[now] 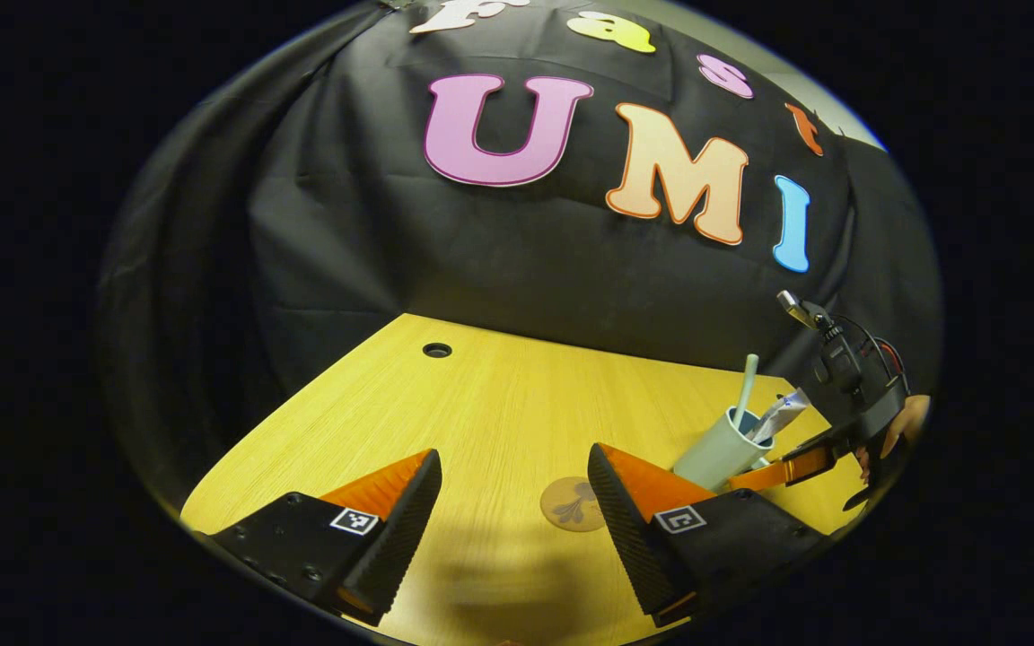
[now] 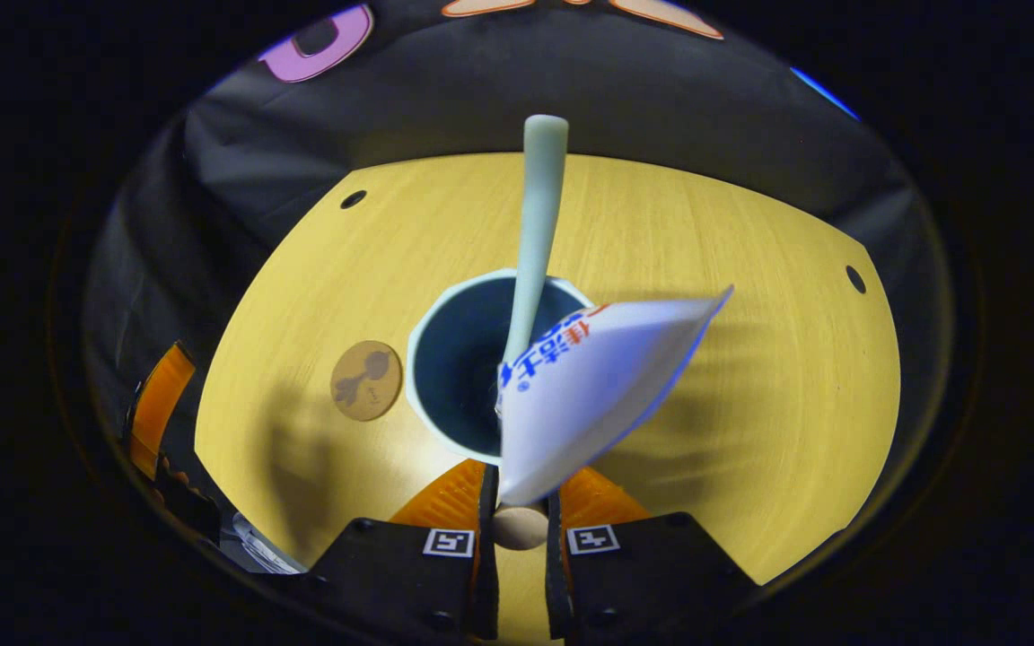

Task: Put the toothbrush and toothpaste on the desktop into the cup, then pick up the cup and place it on the coaster on the desktop.

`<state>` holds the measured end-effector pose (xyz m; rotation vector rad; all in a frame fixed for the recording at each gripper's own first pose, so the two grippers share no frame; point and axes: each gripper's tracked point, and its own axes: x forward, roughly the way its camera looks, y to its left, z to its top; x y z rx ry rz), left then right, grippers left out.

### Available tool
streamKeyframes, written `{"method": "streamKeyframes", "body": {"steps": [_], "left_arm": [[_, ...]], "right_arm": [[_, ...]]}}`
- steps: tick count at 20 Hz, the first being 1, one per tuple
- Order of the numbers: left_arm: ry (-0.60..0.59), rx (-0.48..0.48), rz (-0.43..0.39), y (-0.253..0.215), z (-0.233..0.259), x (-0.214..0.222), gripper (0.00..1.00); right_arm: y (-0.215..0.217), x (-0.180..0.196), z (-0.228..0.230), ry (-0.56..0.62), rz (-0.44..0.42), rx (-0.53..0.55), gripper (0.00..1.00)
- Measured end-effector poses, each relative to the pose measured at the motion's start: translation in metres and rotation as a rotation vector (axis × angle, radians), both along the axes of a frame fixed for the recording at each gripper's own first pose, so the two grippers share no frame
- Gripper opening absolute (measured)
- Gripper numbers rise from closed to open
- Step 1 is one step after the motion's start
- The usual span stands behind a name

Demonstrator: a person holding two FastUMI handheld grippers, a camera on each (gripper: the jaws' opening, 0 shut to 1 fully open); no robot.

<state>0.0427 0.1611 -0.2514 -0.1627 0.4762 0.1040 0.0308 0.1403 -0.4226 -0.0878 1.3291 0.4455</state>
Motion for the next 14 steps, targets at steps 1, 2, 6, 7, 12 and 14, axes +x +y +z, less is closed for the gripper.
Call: {"method": "streamKeyframes", "body": {"steps": [1,2,6,7,12,14], "left_arm": [[0.0,0.0,0.006,0.004,0.0,-0.001,0.95],[0.001,0.003,0.014,0.01,-0.001,-0.002,0.95],[0.002,0.004,0.038,0.027,-0.001,-0.007,0.95],[0.002,0.003,0.044,0.032,0.0,-0.009,0.95],[0.007,-0.012,0.082,0.05,-0.002,-0.016,0.95],[0.011,-0.022,0.098,0.058,-0.004,-0.022,0.95]], "right_arm": [[0.0,0.0,-0.001,0.002,0.013,0.009,0.23],[-0.001,0.0,-0.002,0.0,0.027,0.013,0.23],[0.002,0.0,-0.003,0.0,0.083,0.026,0.23],[0.001,0.0,-0.003,0.003,0.093,0.028,0.23],[0.0,0.002,-0.004,0.004,0.162,0.034,0.23],[-0.003,0.002,-0.002,0.005,0.193,0.03,0.23]]}}
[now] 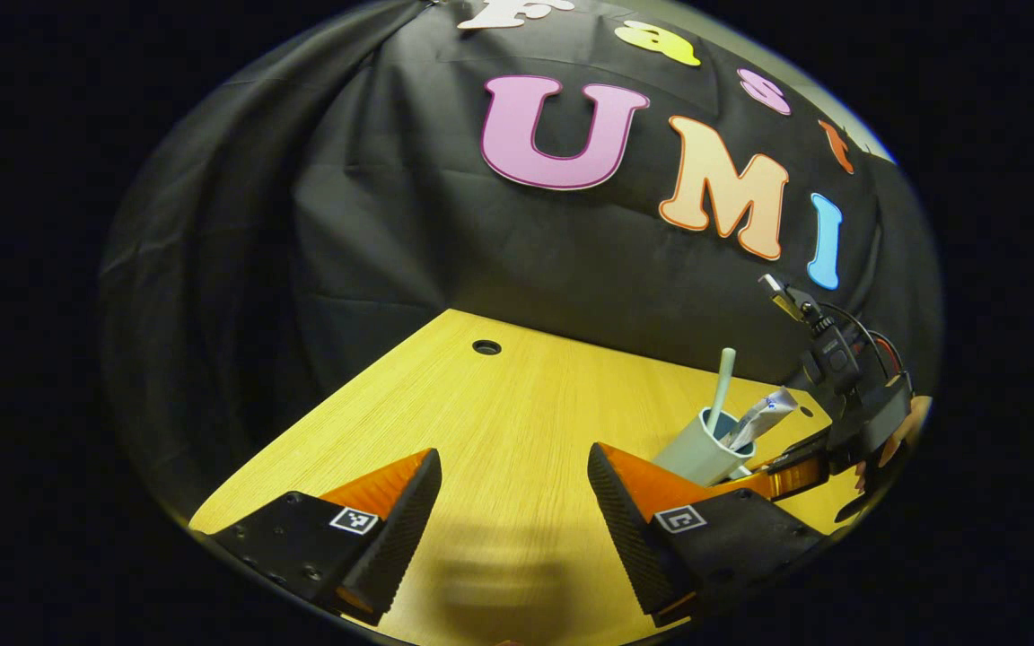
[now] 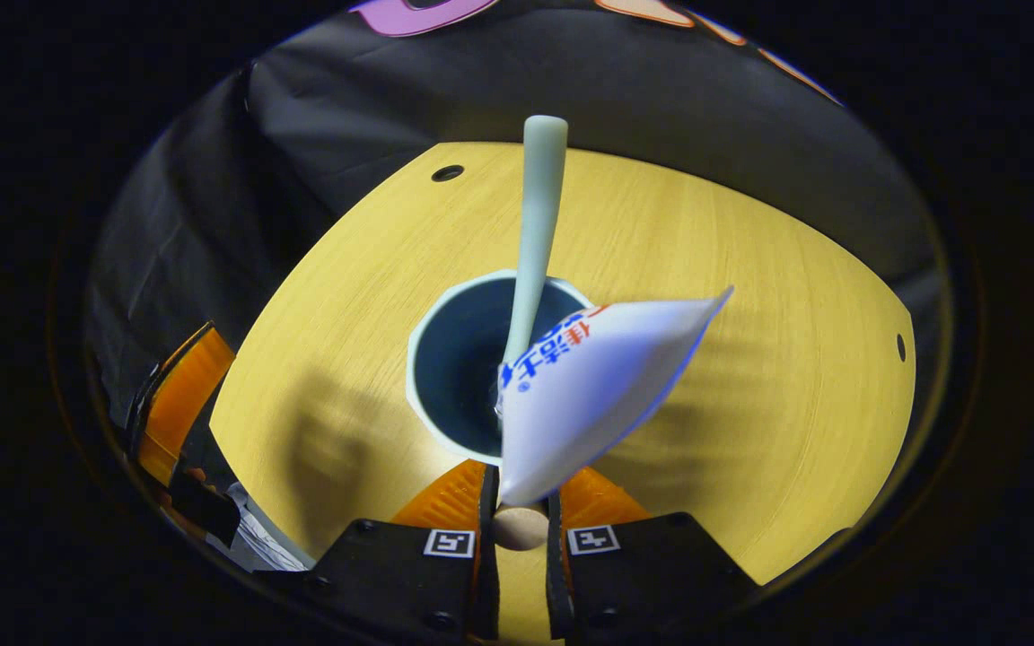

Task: Put the toothbrush and toothpaste on the desktop into the cup, then pick up the cup and place it on the coaster on the desktop.

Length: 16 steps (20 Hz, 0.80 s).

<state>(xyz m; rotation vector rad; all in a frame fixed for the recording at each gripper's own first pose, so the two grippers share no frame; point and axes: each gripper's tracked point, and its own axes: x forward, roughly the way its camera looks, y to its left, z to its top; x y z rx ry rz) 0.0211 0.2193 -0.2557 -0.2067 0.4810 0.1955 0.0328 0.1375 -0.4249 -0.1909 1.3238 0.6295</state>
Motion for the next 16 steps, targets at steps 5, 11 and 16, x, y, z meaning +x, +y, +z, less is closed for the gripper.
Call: {"method": "streamKeyframes", "body": {"steps": [5,11,16], "left_arm": [[-0.002,-0.027,0.036,0.013,-0.001,-0.01,0.95],[-0.014,-0.051,0.033,0.01,0.002,-0.013,0.95],[-0.022,-0.054,-0.01,-0.01,0.005,-0.006,0.95]], "right_arm": [[-0.008,0.005,-0.002,-0.025,0.07,-0.041,0.23],[-0.012,0.009,0.004,-0.058,0.096,-0.09,0.25],[-0.006,0.009,0.02,-0.087,0.064,0.002,0.44]]}}
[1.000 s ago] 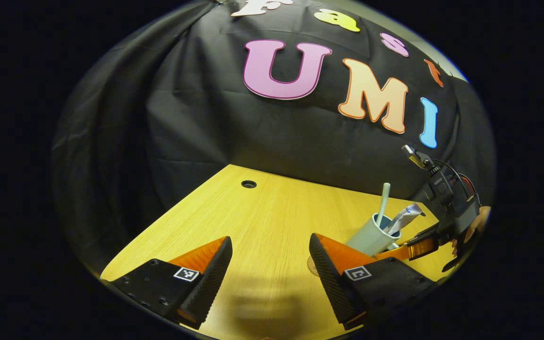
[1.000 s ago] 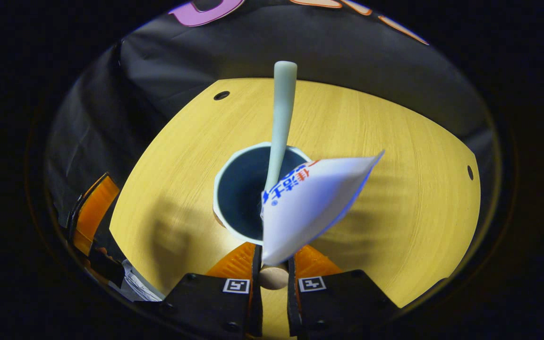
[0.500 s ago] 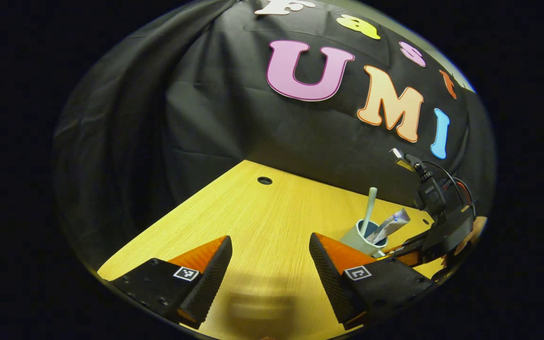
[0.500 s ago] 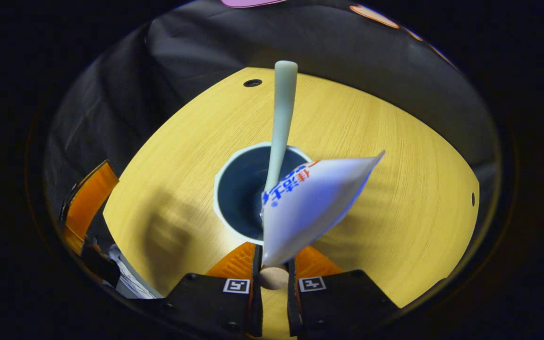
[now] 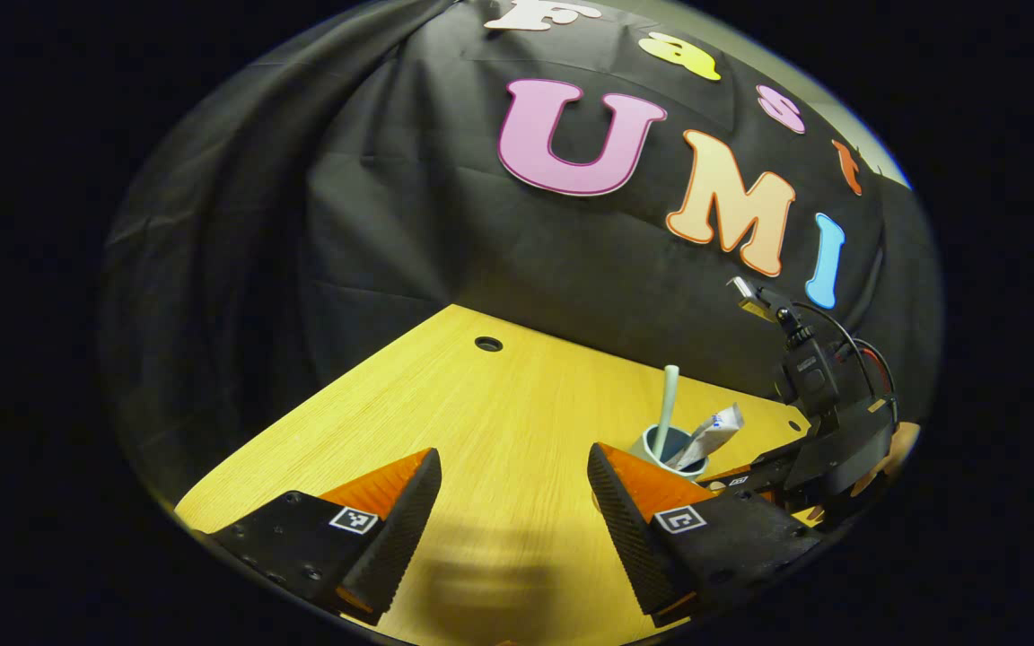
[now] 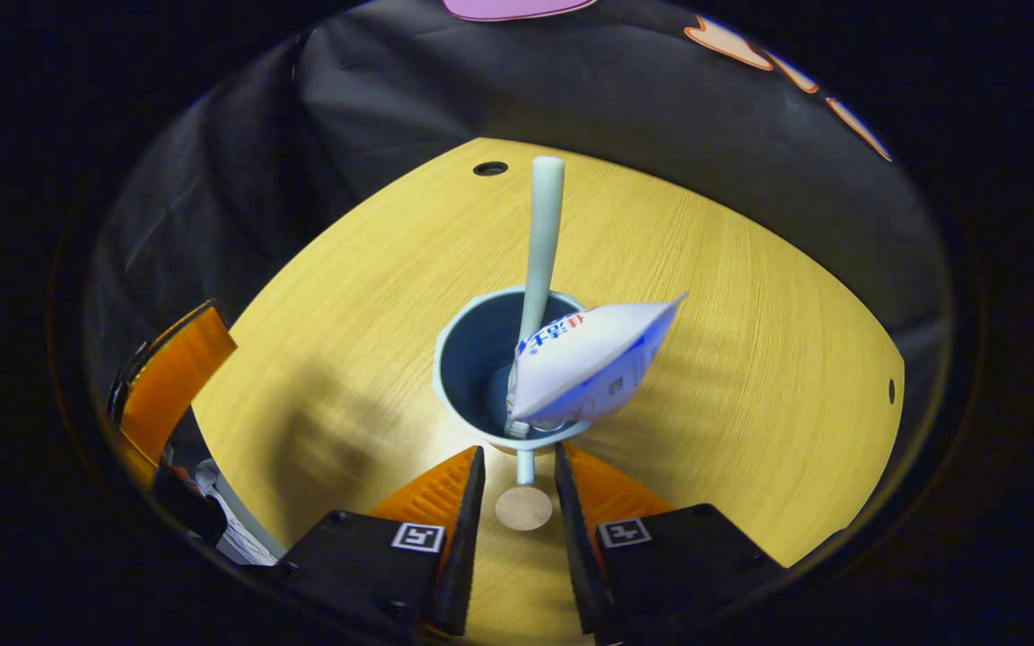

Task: Put the toothbrush and toothpaste on the desktop into the cup, then pick up the cup and place it on the coaster on the desktop.

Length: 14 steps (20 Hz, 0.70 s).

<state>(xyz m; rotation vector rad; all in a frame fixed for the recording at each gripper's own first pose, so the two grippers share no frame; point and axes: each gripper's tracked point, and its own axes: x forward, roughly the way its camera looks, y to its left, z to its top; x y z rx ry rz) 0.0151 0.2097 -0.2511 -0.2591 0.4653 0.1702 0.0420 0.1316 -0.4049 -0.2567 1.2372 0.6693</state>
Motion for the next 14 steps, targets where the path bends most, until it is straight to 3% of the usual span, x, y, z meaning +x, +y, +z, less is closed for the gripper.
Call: {"method": "streamKeyframes", "body": {"steps": [4,8,14], "left_arm": [[-0.019,0.018,-0.033,-0.029,0.015,0.009,0.95],[-0.064,0.049,-0.078,-0.077,0.039,0.018,0.95],[-0.139,0.095,-0.089,-0.154,0.077,0.023,0.95]], "right_arm": [[-0.022,0.008,0.029,-0.105,-0.05,0.091,0.96],[-0.064,0.027,0.081,-0.29,-0.194,0.232,0.96],[-0.168,0.056,0.164,-0.545,-0.343,0.363,0.98]]}}
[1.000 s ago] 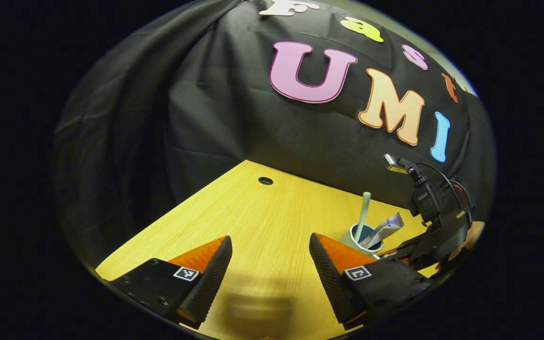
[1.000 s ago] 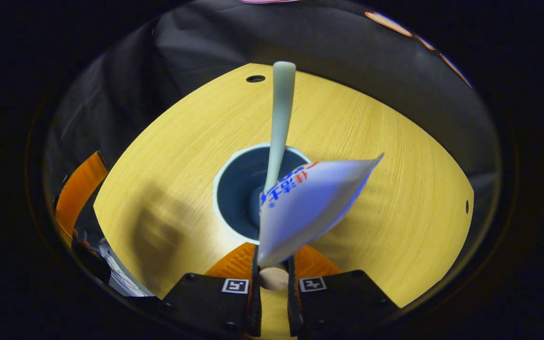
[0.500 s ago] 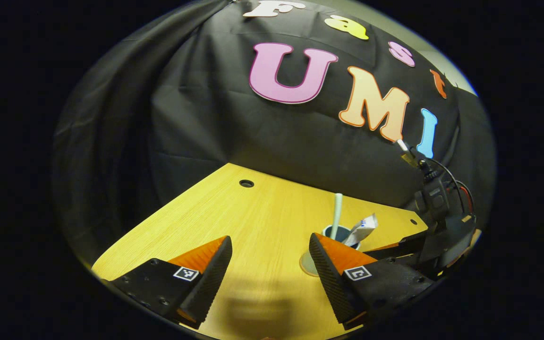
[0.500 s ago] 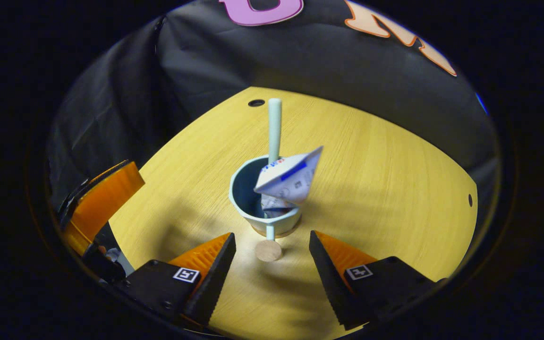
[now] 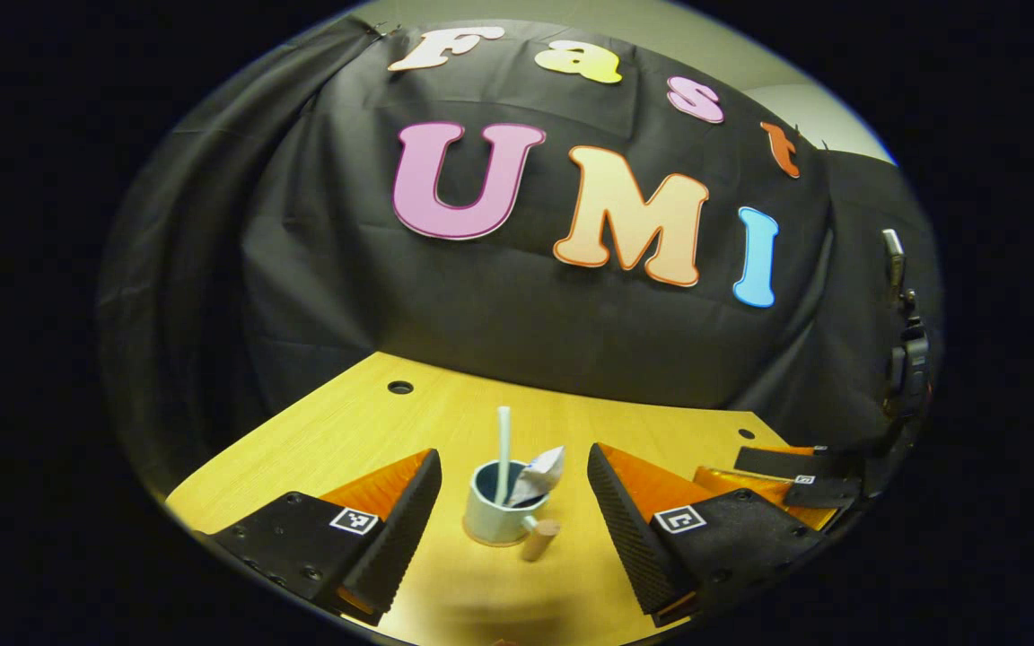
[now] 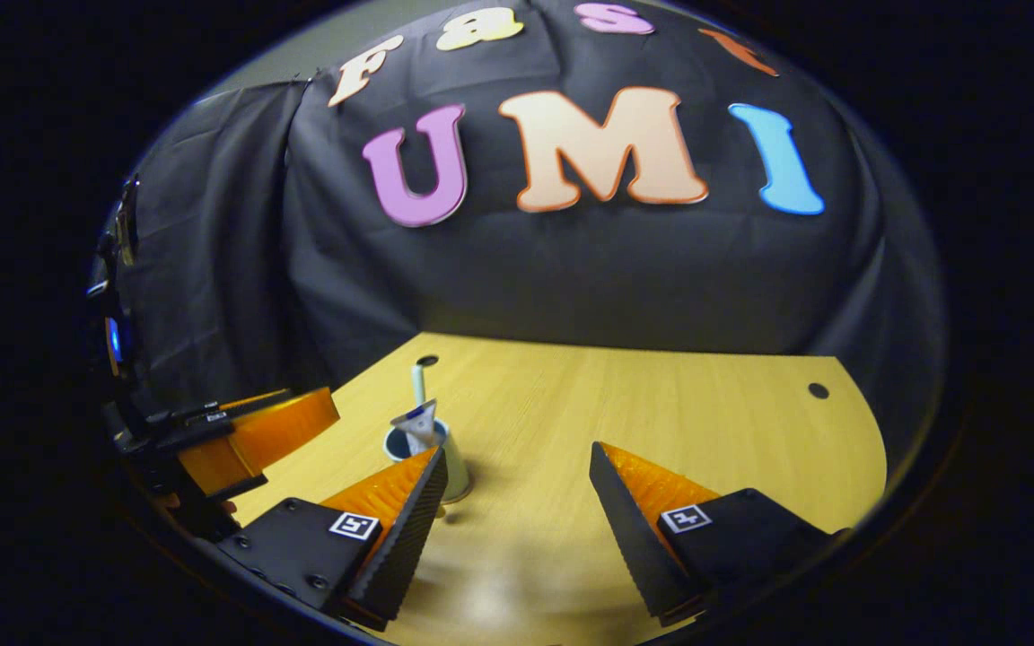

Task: Put the toothbrush and toothpaste on the desktop into the cup, then pick up the cup and place it on the coaster on the desktop.

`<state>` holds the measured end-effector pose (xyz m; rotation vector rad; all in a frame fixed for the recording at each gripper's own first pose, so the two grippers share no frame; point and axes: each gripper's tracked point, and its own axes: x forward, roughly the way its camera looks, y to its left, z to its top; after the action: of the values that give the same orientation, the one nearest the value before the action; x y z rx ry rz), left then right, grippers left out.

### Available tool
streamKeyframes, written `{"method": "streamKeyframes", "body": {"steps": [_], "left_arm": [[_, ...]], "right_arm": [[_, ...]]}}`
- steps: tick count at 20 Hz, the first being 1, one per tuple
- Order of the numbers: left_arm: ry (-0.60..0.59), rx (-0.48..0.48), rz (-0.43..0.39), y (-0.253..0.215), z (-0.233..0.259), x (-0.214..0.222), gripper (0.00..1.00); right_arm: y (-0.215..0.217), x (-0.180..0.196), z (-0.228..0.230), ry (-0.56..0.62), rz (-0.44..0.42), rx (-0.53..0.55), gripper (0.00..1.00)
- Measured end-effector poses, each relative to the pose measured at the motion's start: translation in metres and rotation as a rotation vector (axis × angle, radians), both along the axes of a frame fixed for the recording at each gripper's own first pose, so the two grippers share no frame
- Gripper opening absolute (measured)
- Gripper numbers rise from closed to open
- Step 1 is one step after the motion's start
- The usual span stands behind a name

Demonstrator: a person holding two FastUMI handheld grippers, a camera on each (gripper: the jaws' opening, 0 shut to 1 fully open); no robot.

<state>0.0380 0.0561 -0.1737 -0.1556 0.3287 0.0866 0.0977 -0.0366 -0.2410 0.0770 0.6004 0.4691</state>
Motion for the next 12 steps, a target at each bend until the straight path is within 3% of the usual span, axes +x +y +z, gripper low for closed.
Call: {"method": "streamKeyframes", "body": {"steps": [4,7,12], "left_arm": [[-0.053,0.05,0.016,-0.039,0.021,-0.002,0.95],[-0.101,0.08,0.001,-0.061,0.036,-0.004,0.95],[-0.124,0.072,-0.079,-0.073,0.054,0.005,0.95]], "right_arm": [[-0.071,0.008,0.04,-0.12,-0.092,0.027,0.98],[-0.119,0.011,0.069,-0.197,-0.208,0.024,0.95],[-0.154,0.009,0.107,-0.307,-0.348,-0.001,0.98]]}}
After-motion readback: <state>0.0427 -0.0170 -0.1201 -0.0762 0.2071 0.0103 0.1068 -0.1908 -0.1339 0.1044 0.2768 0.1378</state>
